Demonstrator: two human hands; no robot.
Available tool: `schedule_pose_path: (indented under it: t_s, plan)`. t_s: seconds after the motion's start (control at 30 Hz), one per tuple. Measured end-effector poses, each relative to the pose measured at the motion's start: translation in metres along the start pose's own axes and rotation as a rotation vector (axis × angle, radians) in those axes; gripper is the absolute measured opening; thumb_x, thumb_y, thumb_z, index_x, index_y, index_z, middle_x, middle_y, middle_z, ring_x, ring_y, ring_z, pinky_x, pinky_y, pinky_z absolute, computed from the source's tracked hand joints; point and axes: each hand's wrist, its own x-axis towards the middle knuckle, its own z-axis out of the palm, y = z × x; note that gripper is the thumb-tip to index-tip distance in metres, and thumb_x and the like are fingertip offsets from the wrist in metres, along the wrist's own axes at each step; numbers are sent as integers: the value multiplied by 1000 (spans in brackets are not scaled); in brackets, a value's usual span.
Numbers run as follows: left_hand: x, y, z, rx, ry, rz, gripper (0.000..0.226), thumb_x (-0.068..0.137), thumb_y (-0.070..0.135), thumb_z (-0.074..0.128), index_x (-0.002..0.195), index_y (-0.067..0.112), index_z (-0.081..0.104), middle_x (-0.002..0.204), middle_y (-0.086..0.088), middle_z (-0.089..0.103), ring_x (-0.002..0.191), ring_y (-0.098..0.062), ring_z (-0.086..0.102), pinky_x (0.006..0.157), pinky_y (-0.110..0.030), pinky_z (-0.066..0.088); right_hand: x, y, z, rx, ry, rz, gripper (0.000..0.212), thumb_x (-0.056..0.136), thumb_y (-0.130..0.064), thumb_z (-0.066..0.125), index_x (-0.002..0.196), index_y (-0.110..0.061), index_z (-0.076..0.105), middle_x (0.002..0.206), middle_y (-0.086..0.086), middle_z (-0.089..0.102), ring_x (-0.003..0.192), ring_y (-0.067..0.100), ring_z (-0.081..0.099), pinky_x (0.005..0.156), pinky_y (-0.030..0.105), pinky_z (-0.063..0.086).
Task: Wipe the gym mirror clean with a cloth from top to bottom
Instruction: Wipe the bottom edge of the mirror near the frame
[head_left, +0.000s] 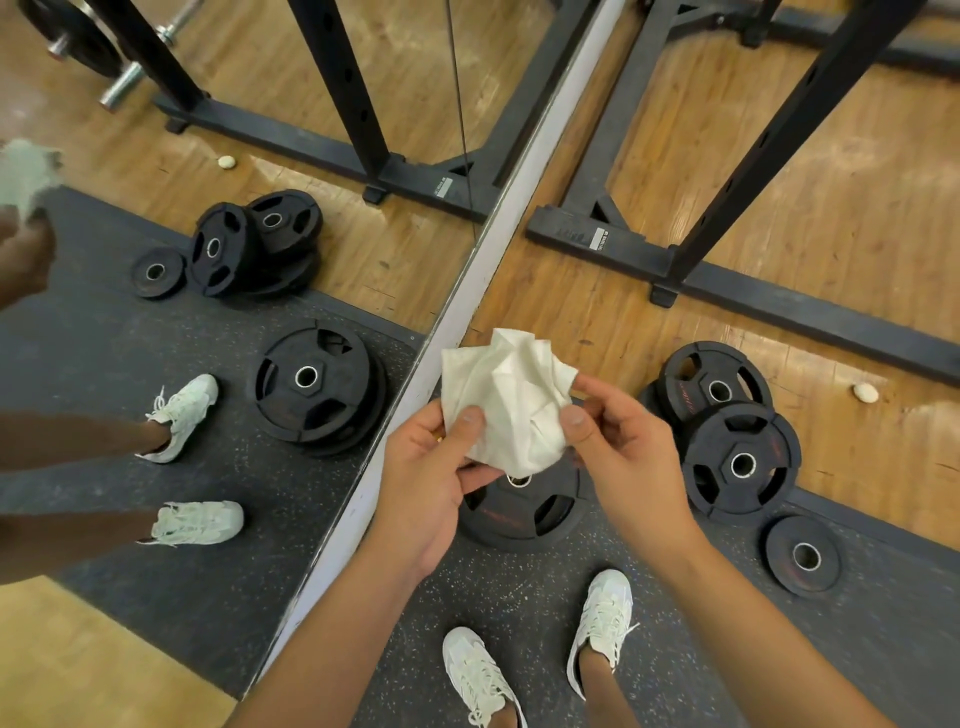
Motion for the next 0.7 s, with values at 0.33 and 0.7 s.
schedule_pose_path:
  t_s: [0.33,0.7]
  plan:
    - [-6,2,-7,306,-52,125,25,82,24,78,105,18,72,99,-3,79,96,-22,76,72,-34,64,-3,-4,-7,-30,-33,21,9,89,-44,72,97,-39,74,103,0,70,95,12,66,79,24,54]
    - [-8,8,1,88,112,-178,32,90,39,62,108,15,74,106,-9,78,96,-23,75,70,-43,63,-10,-8,-19,171,-82,-33,15,98,-15,59,102,-2,66,117,-3,75,104,8,70,84,21,54]
